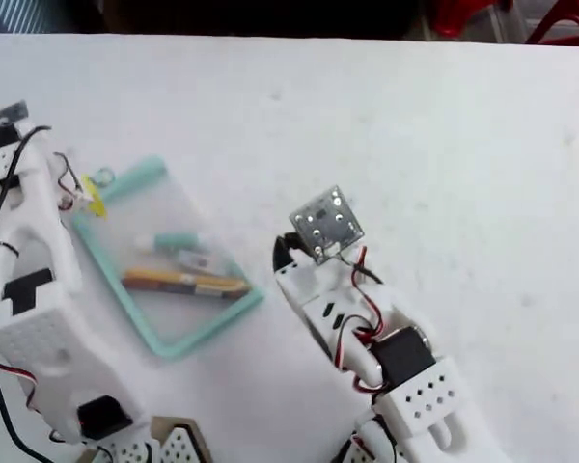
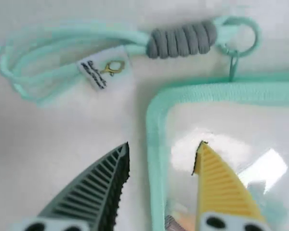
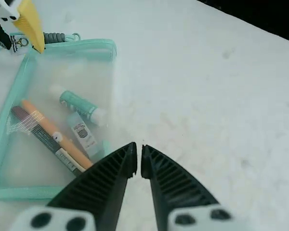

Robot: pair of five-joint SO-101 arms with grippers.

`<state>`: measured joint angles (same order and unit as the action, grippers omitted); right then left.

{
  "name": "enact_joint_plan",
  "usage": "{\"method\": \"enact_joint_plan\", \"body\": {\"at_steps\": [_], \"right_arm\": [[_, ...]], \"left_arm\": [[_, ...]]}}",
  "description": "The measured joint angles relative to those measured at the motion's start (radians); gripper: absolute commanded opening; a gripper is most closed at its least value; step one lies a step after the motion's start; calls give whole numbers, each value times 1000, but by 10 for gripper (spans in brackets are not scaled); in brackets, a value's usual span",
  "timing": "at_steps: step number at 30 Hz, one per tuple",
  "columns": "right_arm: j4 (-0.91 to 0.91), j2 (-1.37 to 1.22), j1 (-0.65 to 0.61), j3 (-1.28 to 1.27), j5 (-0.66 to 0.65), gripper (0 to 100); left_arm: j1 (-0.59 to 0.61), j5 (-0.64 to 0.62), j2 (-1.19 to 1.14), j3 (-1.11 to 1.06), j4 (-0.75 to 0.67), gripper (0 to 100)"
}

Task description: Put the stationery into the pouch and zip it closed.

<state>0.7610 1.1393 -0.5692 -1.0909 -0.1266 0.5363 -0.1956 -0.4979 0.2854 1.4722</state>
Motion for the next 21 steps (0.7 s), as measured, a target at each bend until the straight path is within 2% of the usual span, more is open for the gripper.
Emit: {"method": "enact_joint_plan", "body": {"at_steps": [3,5,8,13,15,21], "right_arm": [[0,2,2,-8,0,21],[0,2,0,-17,0,21],[0,2,-21,-20,0,21],[-2,2,-69,-43,0,21],[-2,2,-86,-44,0,21],[-2,2,-89,-44,0,21]], "left_arm": [[35,-9,0,66,-12,239],[35,60,0,101,-49,241],[21,298,0,140,-124,241],[9,827,0,161,-221,242],[12,936,-2,161,-281,242],[-11,1109,-112,161,-382,242]]}}
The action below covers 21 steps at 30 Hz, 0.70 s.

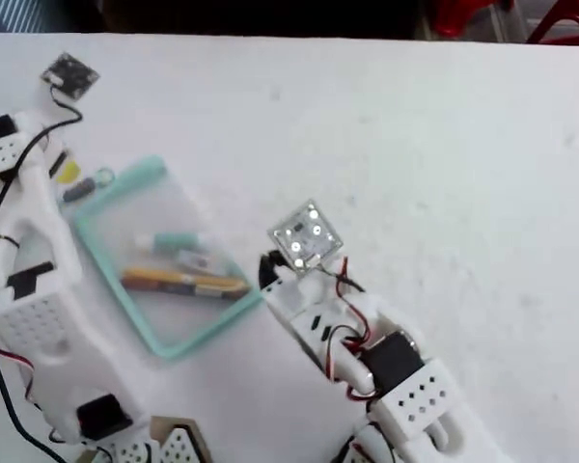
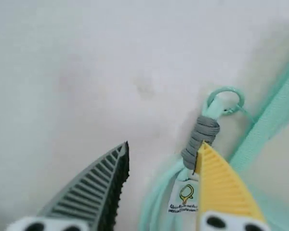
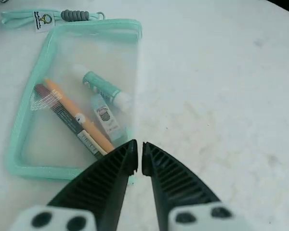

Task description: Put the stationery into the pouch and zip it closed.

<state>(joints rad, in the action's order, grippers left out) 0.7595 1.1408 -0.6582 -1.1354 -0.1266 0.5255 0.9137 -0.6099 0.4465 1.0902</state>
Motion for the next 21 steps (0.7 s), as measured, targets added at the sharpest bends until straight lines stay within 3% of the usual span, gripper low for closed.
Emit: {"method": "enact_joint_plan", "body": {"at_steps": [9,21], "right_arm": [[0,0,-2,0,0,21],[0,0,-2,0,0,21]], "left_arm": [[-11,161,-31,0,44,238],[-5,173,-157,9,-48,221]]}}
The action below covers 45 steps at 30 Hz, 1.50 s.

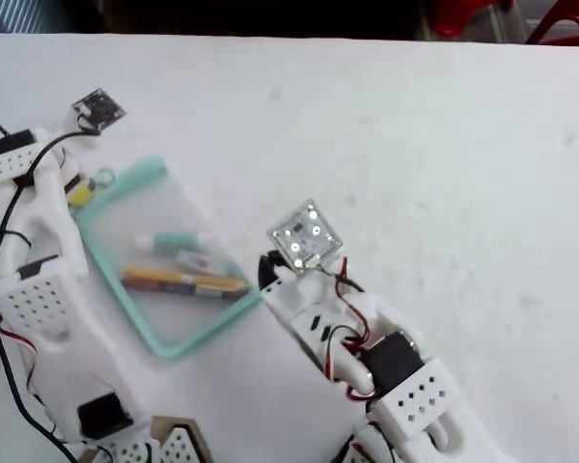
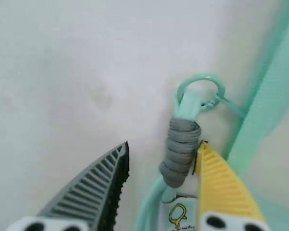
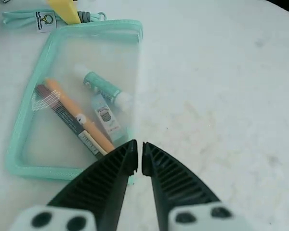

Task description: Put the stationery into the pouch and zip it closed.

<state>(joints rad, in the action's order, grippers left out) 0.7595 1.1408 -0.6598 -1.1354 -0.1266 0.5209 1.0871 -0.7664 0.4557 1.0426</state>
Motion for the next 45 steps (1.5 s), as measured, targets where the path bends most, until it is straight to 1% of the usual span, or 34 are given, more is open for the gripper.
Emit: {"method": "enact_joint_plan", "body": {"at_steps": [2,5,6,8,12,16,18,21,26,29,33,35,38,40,42,45], "right_arm": [[0,0,0,0,0,21],[0,0,0,0,0,21],[0,0,0,0,0,21],[0,0,0,0,0,21],[0,0,0,0,0,21],[0,0,0,0,0,21],[0,0,0,0,0,21],[0,0,0,0,0,21],[0,0,0,0,0,21],[0,0,0,0,0,21],[0,0,2,0,0,21],[0,8,29,0,0,21],[0,69,103,0,0,22],[0,130,160,0,0,27],[15,207,190,6,0,64],[86,336,201,58,0,113]], "left_arm": [[2,0,-3,2,-3,160],[2,20,-5,3,-5,33],[0,37,-9,3,-5,17],[2,72,-28,3,-5,32],[-2,153,-66,32,29,21],[-2,166,-84,61,49,21],[-2,137,-103,112,87,21],[0,78,-114,216,187,21],[-25,-80,-114,489,390,21],[-83,-160,-114,689,529,21],[-183,-253,-114,1008,706,20],[-238,-313,-106,1114,735,20],[-308,-370,-38,1106,744,20],[-359,-407,41,1045,744,20],[-411,-423,137,973,744,20],[-483,-428,285,847,744,20]]}}
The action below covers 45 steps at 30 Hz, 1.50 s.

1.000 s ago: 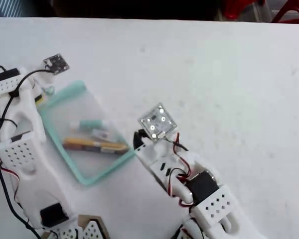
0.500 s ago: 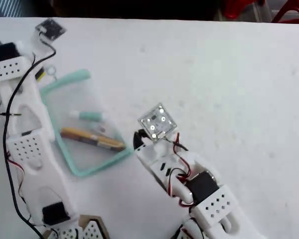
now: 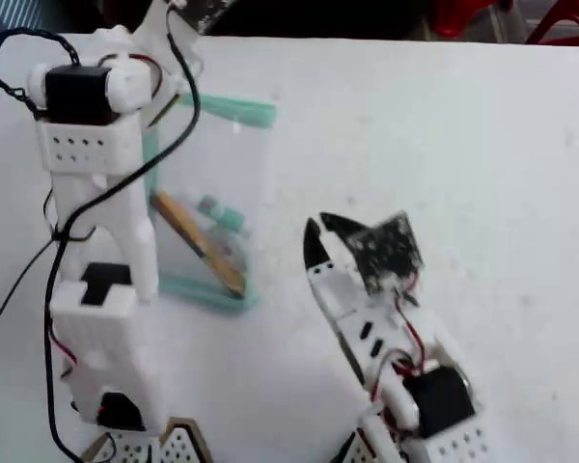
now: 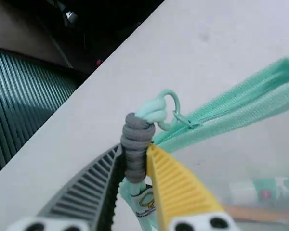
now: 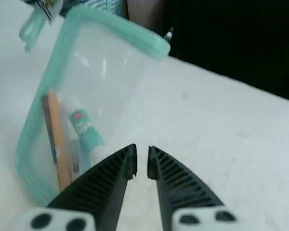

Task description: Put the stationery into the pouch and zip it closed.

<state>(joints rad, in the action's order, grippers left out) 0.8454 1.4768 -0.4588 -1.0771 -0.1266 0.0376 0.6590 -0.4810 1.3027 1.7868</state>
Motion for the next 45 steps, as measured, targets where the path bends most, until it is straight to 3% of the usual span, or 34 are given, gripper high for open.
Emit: {"method": "enact_joint_plan", "body": {"at_steps": [5,10,18,24,28,39,45], "right_arm": [[28,178,-86,81,0,115],[-69,180,-226,95,0,116],[-204,-71,-365,212,0,120],[-212,-319,-410,315,0,152],[-215,-333,-431,328,0,259],[-292,-370,-494,331,-40,261],[-364,-428,-545,331,-104,149]], "left_arm": [[-41,25,250,-252,0,20],[-40,106,514,-531,0,20],[-87,239,962,-908,0,20],[-149,256,1229,-1036,0,20],[-160,258,1324,-1082,0,20],[-160,258,1396,-1180,0,20],[-160,258,1413,-1189,0,20]]}}
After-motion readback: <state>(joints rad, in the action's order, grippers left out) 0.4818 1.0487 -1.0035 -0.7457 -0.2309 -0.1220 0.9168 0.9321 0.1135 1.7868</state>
